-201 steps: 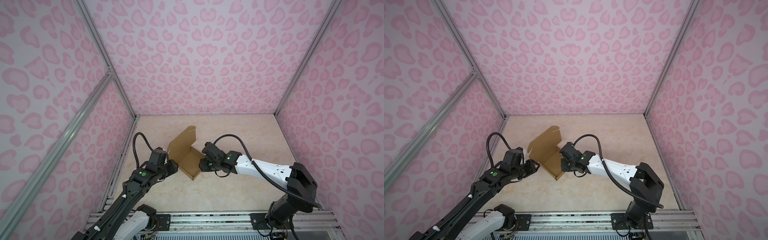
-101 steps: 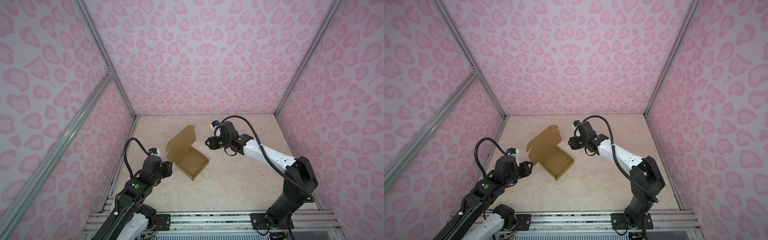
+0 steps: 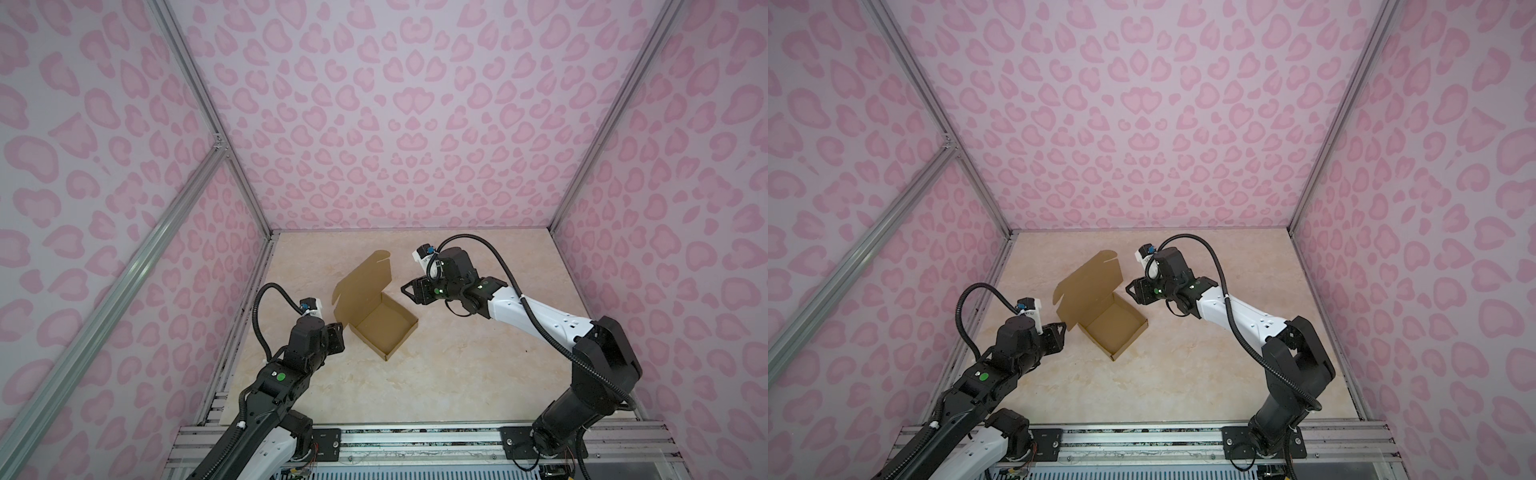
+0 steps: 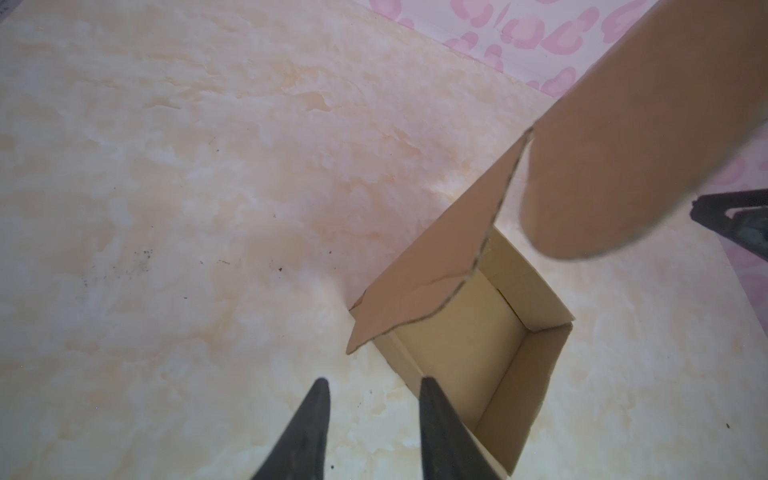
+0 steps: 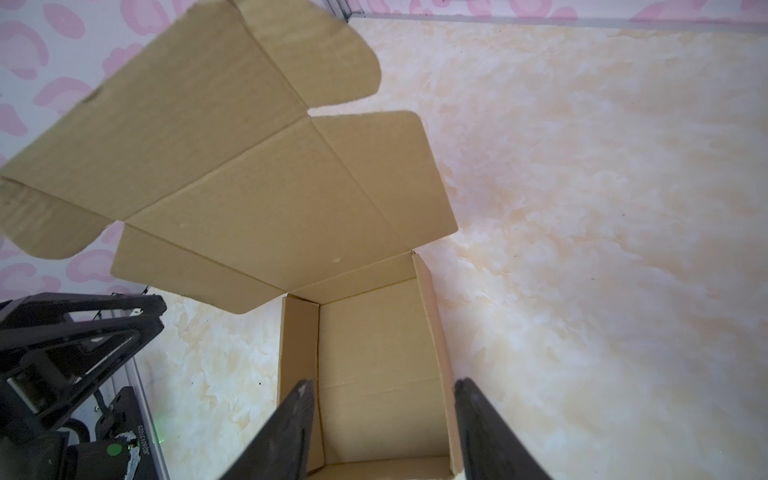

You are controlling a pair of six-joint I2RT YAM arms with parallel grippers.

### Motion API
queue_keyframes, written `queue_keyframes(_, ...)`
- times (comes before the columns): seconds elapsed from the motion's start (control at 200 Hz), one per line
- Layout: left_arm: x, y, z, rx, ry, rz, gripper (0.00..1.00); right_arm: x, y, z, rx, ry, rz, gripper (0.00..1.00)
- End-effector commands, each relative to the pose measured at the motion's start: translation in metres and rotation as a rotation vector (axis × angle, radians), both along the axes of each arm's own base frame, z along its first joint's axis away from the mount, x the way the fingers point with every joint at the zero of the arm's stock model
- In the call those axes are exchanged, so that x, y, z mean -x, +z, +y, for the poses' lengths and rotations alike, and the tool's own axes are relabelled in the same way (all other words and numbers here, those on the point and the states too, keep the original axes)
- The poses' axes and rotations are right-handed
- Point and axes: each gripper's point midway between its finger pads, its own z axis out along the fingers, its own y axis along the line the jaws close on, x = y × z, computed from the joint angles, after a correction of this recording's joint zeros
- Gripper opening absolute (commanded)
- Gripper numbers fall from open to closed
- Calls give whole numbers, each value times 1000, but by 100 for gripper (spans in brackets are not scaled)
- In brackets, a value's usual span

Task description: Fold the paper box

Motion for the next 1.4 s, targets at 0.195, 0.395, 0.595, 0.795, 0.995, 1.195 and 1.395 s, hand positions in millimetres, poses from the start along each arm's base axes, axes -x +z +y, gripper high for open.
queue_keyframes(0.195, -20, 31, 0, 43, 27, -209, 38, 2, 12, 8, -49, 45, -86, 56)
queue_keyframes(0.395, -25, 31, -6, 45, 2, -249, 33, 3, 9, 10, -51, 61, -92, 56)
queue_keyframes(0.595, -32, 32, -11, 41, -20, -273, 26, 2, 9, 12, -54, 72, -112, 56)
queue_keyframes(0.795, -33, 31, -14, 37, -37, -281, 19, -12, 4, 4, -39, 46, -171, 56)
queue_keyframes(0.995, -32, 29, -12, 30, -34, -283, 13, -54, 5, -11, -175, 32, -270, 56)
queue_keyframes(1.195, -33, 29, -13, 29, -39, -282, 11, -89, -3, -1, -243, 107, -279, 55)
queue_keyframes(1.395, -34, 30, -16, 28, -53, -284, 8, -113, -7, 12, -263, 117, -347, 54)
